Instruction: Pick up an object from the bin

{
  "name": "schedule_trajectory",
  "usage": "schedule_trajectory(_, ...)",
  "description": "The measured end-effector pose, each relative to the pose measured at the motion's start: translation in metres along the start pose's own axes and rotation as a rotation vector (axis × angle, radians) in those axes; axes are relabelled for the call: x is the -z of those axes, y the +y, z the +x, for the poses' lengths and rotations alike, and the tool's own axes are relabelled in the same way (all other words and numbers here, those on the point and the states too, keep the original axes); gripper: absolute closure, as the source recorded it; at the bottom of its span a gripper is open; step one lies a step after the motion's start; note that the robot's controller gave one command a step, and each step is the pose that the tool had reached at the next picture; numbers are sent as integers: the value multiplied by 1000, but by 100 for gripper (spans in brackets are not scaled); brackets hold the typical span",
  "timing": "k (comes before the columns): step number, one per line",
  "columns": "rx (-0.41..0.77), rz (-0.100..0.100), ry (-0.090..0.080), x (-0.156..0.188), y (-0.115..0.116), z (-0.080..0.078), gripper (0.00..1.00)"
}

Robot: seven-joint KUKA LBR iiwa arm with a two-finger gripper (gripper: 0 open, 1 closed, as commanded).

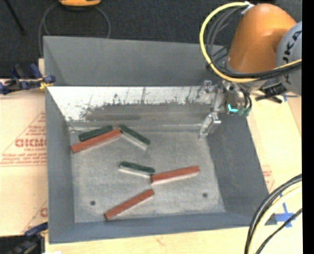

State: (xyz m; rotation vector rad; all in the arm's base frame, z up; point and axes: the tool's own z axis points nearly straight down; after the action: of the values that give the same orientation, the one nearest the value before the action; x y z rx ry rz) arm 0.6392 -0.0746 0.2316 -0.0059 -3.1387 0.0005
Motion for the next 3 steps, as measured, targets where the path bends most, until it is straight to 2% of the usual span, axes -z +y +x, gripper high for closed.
schedule_trajectory(1, 1, 1, -8, 5, 0, -1, 0)
schedule_trajectory(2, -15, 0, -12, -48, 19, 29, 0)
schedule_trajectory(3, 115, 0, -4, -80, 14, 64, 0)
